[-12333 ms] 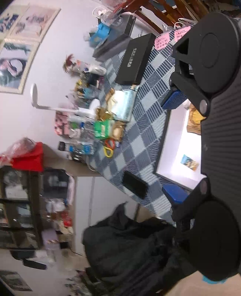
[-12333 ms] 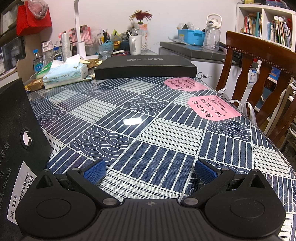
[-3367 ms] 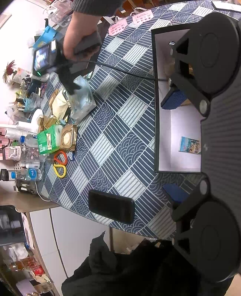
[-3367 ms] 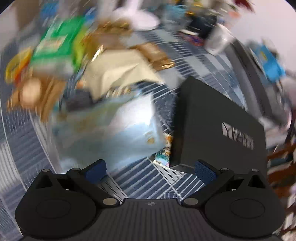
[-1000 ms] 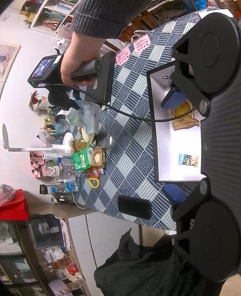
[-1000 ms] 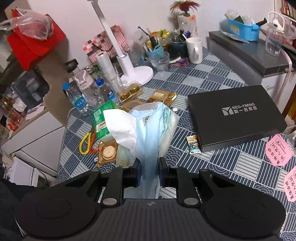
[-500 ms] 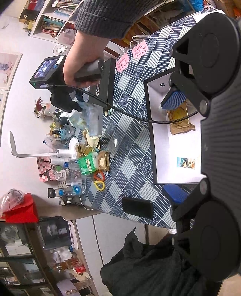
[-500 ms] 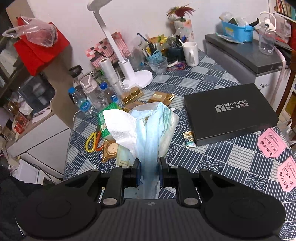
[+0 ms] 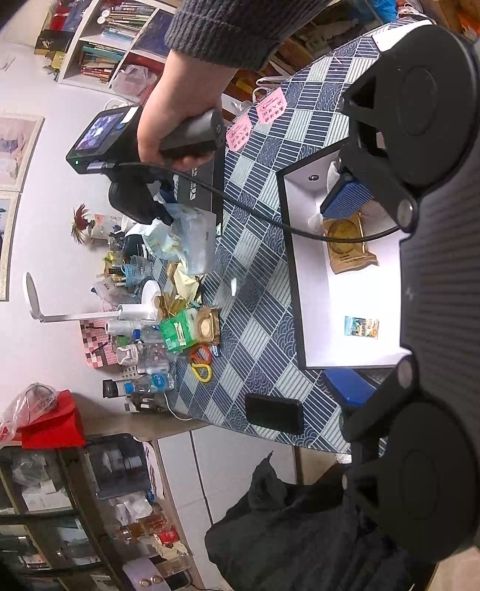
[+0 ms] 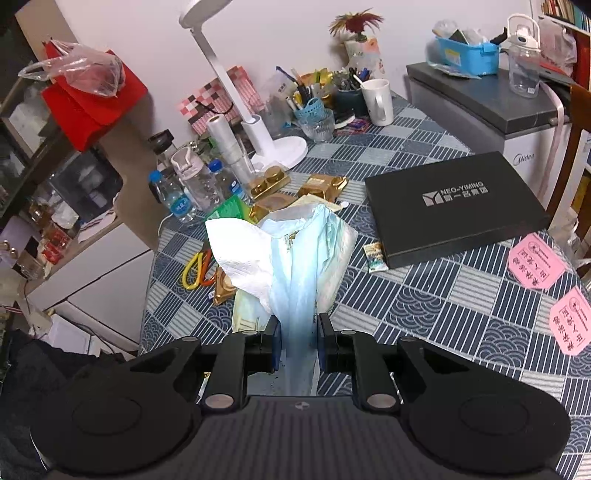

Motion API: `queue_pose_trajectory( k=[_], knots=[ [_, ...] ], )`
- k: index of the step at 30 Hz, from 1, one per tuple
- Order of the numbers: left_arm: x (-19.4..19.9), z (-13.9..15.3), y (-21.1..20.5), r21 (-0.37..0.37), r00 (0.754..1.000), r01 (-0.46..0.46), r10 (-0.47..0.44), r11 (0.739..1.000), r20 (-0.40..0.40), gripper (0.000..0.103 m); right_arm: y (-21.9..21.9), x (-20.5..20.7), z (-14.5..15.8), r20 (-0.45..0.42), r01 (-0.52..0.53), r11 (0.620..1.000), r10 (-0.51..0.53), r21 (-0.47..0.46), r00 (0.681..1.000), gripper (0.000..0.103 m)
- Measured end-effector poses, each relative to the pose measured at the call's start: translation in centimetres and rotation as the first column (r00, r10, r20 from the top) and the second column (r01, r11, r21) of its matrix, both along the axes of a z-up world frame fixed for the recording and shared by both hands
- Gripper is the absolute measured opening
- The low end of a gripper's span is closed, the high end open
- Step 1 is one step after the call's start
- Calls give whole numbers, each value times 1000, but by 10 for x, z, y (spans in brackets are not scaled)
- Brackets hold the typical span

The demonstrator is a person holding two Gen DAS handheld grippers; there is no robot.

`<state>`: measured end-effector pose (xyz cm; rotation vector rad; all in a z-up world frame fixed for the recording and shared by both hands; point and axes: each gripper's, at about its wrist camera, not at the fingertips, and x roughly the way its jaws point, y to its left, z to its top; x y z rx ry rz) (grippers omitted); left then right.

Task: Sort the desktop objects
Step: 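Lift the tissue pack off the table with the right gripper, then carry the tissue pack over the white box with the right gripper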

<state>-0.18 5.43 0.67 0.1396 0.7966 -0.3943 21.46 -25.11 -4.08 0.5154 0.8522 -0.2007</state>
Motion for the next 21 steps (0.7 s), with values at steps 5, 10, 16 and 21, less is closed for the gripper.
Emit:
queue_pose_trajectory(
  k=[5,10,16,21],
  knots=[
    [-5,-2,4,-3,1000,-11,11,1000,-16,103,3,-17,-4,4,-8,1000,8,21,1000,19],
    [-11,-3,2,-2,1000,-2,2,1000,-19,103,5,-33,-10,3,-14,998,14,56,1000,19],
    [-20,-5,1,3,1000,0,0,1000,-25,103,10,-55,-19,1,-40,995,40,90,999,19],
    [-26,-6,4,5,999,-8,9,1000,-36,103,17,-73,-28,-2,-68,990,69,122,998,19]
  ],
)
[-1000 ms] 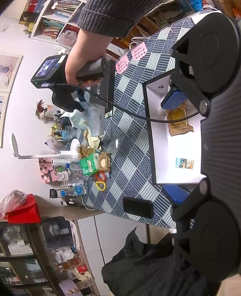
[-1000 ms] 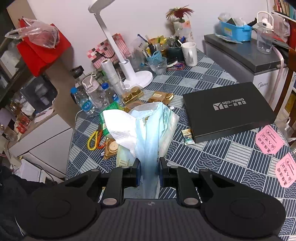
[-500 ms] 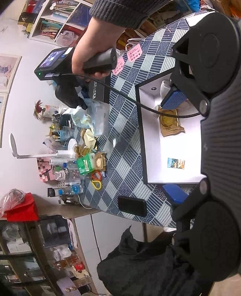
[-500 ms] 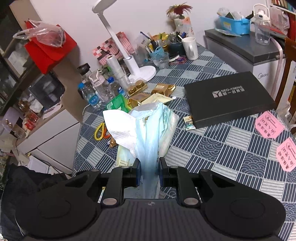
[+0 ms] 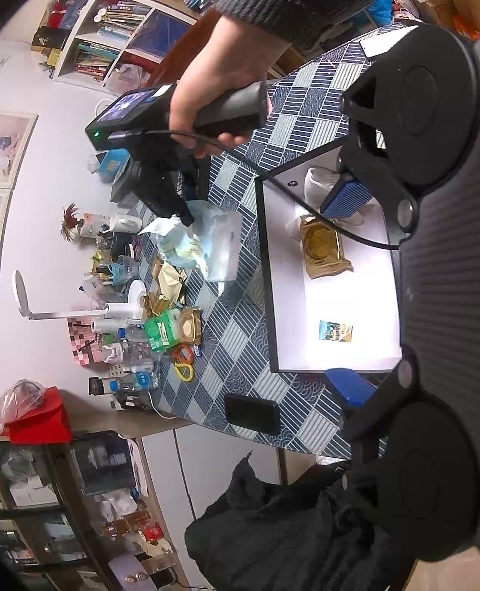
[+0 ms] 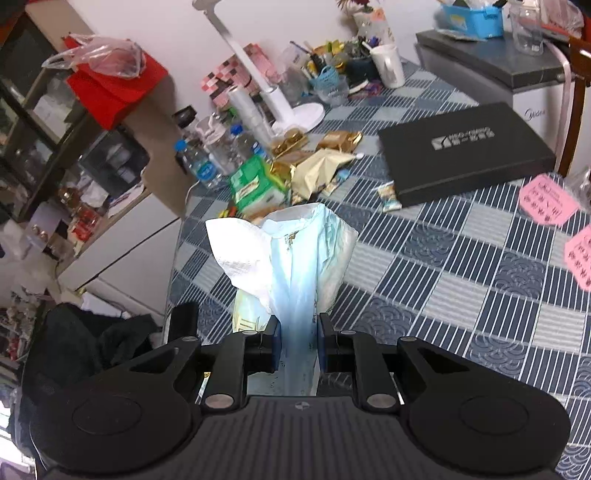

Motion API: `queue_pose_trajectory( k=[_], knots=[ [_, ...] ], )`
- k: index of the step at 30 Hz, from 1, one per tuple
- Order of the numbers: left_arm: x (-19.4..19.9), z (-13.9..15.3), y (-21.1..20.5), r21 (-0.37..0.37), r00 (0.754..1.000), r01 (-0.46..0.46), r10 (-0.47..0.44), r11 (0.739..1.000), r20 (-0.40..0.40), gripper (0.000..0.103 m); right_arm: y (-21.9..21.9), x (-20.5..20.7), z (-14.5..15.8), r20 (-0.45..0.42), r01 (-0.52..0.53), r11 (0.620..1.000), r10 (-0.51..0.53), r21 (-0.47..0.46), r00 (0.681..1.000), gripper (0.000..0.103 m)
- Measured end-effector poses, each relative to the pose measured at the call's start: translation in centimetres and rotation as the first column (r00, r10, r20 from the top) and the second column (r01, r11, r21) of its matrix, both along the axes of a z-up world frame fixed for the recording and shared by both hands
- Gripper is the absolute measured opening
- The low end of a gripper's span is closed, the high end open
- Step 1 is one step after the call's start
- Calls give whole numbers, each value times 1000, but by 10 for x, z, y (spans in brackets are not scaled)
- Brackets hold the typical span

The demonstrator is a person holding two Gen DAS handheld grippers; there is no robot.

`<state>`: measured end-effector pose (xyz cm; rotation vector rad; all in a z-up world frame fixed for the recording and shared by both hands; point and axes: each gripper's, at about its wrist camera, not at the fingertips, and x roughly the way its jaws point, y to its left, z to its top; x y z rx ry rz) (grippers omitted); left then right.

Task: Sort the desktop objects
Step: 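Carry the tissue pack over the white box with the right gripper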

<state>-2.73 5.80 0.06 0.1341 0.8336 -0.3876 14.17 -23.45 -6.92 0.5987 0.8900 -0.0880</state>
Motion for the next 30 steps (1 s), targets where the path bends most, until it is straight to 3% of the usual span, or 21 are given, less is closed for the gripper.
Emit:
queue_pose_trajectory(
  k=[20,30],
  knots=[
    [-21,-2,8,31,1000,-23,23,999,-15,103,42,-53,-16,26,-139,985,137,98,990,19],
    [-26,-4,14,37,998,-56,57,998,-20,103,80,-64,-36,-11,-237,965,240,108,971,19]
  ],
)
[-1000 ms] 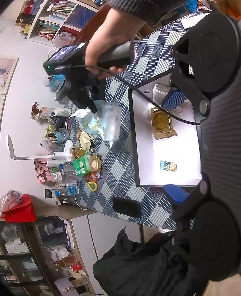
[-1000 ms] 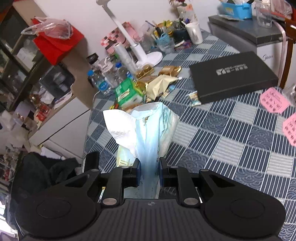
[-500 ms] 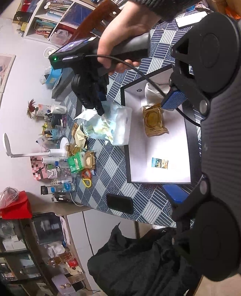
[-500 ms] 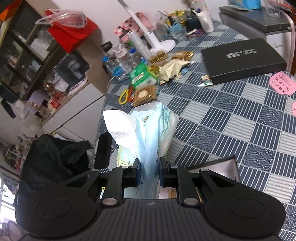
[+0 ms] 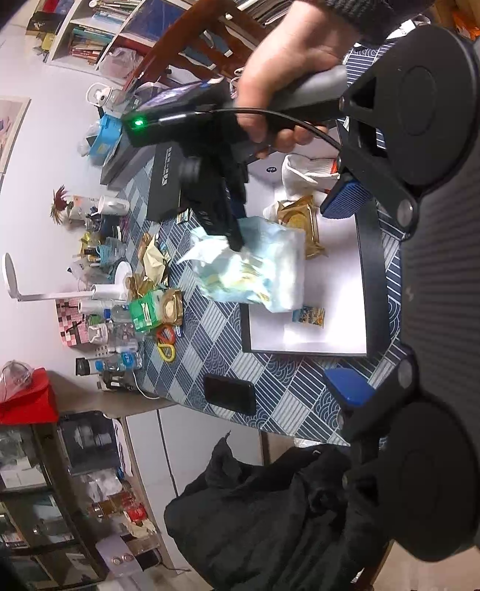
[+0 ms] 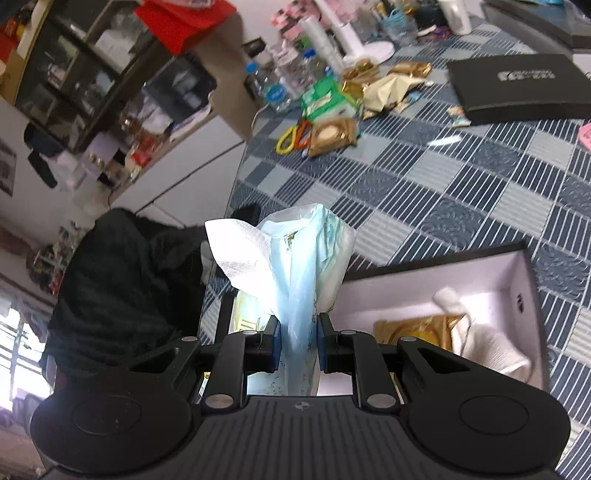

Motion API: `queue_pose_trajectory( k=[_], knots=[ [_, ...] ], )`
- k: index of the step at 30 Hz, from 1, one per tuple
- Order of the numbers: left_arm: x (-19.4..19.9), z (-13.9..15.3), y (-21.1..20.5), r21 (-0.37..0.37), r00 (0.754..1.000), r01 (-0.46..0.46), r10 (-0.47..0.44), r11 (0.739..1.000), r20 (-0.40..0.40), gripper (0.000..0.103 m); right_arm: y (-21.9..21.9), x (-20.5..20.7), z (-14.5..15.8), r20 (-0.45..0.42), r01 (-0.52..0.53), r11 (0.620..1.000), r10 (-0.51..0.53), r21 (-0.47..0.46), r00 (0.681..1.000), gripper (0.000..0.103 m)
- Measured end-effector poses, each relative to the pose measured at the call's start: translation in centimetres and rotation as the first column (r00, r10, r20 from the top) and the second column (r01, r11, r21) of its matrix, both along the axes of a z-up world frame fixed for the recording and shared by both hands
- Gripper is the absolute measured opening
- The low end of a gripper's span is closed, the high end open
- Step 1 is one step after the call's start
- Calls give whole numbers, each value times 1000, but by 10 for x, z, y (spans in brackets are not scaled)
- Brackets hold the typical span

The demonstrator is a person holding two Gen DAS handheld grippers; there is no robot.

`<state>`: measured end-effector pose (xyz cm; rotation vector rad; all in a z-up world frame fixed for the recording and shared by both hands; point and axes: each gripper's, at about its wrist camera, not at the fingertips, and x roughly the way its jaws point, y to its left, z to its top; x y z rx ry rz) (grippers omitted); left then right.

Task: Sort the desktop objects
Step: 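Carry the tissue pack over the white box with the right gripper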

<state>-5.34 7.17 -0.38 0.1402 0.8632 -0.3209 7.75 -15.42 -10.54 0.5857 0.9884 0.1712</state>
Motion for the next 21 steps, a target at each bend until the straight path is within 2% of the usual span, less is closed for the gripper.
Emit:
queue_pose_trajectory(
  k=[12,21],
  knots=[
    [-1,-1,2,-5,1000,-21,21,1000,-3,103,35,-10,-18,-45,-102,995,102,15,994,19],
    [-1,-9,15,0,998,-62,62,998,-26,103,58,-7,-49,-112,-144,990,143,-5,983,19]
  ],
)
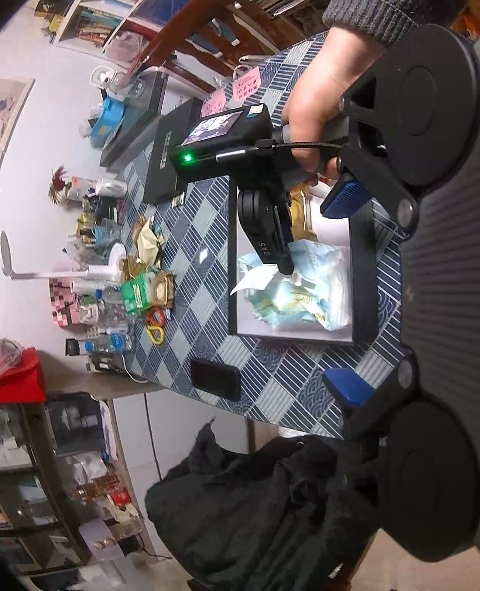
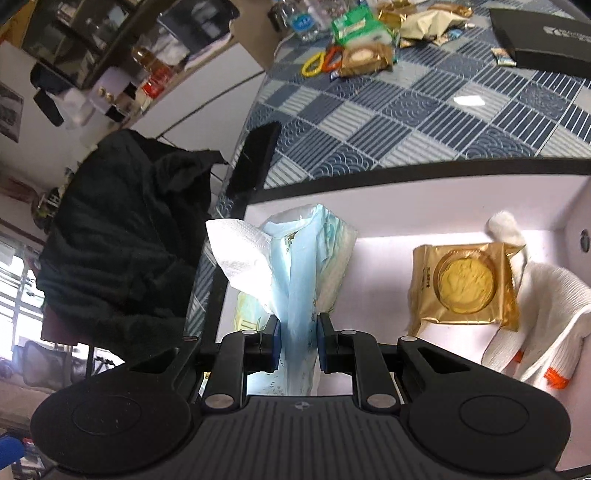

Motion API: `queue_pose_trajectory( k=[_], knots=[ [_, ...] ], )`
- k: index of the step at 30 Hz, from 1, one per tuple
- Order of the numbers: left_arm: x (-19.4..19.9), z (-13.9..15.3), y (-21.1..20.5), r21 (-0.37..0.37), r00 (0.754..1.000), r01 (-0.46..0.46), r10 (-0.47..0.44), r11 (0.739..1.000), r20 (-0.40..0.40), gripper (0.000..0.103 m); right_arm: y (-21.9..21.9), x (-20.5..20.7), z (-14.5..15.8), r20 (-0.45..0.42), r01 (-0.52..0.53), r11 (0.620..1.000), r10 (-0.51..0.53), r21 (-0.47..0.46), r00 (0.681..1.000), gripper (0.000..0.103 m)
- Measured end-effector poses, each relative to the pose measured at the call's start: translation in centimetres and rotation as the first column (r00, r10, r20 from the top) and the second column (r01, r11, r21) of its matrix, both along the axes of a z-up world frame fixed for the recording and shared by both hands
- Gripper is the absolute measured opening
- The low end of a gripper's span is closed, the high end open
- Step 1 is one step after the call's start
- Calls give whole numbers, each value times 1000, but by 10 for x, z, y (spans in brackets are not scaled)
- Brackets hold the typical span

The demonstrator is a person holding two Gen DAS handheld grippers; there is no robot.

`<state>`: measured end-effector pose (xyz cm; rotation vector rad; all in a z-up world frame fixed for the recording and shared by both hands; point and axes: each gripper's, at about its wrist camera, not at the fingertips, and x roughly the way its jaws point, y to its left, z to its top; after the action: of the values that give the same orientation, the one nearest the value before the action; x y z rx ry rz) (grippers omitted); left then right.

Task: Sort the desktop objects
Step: 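Carry the tissue pack over the white box with the right gripper, then lower the tissue pack into the white box and open the right gripper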

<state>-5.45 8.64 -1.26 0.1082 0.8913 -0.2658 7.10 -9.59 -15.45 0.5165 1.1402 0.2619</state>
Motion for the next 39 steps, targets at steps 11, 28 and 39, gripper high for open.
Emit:
queue_pose_trajectory(
  k=[11,28,39],
  knots=[
    [1,-5,10,3,999,-29,29,1000,-16,103,9,19,-23,-21,22,1000,-22,-13,1000,19],
    [7,-13,14,0,999,-31,31,1000,-37,103,17,47,-72,-141,20,998,-27,-51,990,22],
    [10,-12,8,9,999,-30,31,999,-31,103,15,49,-84,-188,58,998,-61,-23,980,46]
  ],
)
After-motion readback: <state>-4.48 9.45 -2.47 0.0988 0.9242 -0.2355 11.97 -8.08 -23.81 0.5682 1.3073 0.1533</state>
